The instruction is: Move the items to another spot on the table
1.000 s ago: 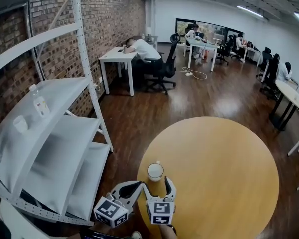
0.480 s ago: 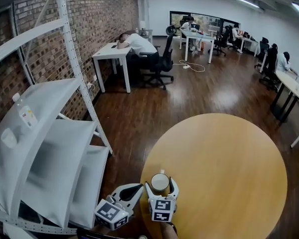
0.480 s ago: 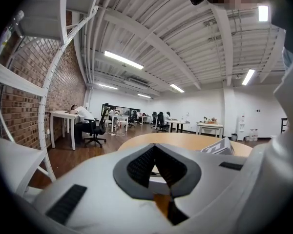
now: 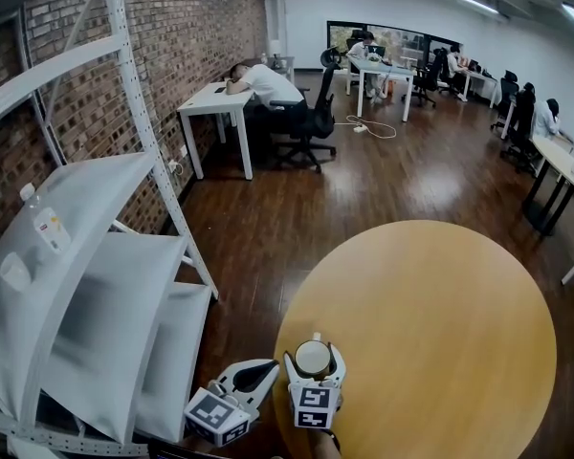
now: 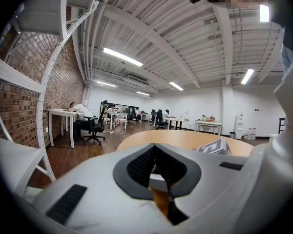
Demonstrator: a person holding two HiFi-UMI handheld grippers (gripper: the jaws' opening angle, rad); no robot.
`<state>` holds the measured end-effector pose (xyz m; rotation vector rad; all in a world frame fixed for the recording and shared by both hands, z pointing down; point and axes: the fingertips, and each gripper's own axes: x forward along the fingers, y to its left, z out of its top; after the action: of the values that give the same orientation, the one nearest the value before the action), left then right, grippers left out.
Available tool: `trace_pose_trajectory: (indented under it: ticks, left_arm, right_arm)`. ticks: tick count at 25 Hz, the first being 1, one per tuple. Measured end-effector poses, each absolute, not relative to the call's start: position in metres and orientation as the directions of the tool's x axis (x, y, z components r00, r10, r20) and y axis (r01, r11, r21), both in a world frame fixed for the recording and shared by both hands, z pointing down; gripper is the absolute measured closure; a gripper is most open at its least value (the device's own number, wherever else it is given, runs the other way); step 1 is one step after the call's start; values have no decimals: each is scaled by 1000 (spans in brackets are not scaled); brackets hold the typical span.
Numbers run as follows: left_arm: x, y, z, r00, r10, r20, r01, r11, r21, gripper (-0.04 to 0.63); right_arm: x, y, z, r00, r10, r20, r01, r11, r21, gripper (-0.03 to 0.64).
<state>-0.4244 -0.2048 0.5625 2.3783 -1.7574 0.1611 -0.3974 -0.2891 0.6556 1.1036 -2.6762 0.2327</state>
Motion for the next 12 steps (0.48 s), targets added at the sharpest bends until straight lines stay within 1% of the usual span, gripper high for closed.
trace_pose_trajectory:
  ticks: [12]
  left_arm:
    - [-420, -194, 544, 281, -943, 177, -960, -274, 64, 586]
  right_arm:
    - [-396, -276, 639, -708, -657, 259, -688, 725, -43, 221]
